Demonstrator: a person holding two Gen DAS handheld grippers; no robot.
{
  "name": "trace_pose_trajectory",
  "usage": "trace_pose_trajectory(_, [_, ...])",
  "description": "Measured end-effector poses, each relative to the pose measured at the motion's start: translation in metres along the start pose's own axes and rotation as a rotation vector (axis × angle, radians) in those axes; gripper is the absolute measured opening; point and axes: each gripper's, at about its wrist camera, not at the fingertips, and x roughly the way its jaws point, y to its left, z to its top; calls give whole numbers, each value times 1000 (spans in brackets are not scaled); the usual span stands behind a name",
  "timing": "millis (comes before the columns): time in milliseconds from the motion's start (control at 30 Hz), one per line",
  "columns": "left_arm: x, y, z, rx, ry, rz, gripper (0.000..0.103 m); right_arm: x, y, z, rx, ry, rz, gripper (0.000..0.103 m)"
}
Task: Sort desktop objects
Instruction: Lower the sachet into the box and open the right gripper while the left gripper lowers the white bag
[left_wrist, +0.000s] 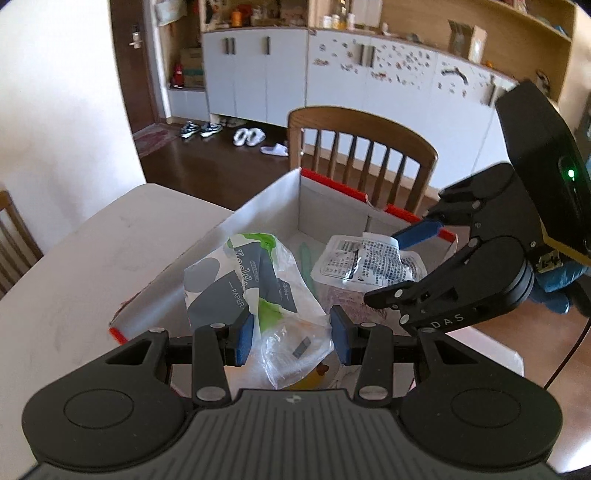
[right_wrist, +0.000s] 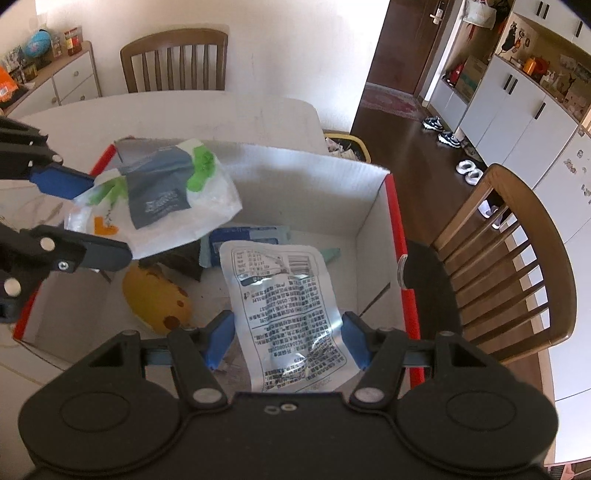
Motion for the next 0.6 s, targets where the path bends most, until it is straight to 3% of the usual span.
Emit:
trace_pose_trajectory(200, [26, -4, 5, 31, 68, -8, 41, 16, 1, 3, -25, 19, -32, 63])
trace_pose_trajectory(600, [50, -5, 5, 44, 135, -6, 41, 40, -6, -3, -1, 78, -16, 63])
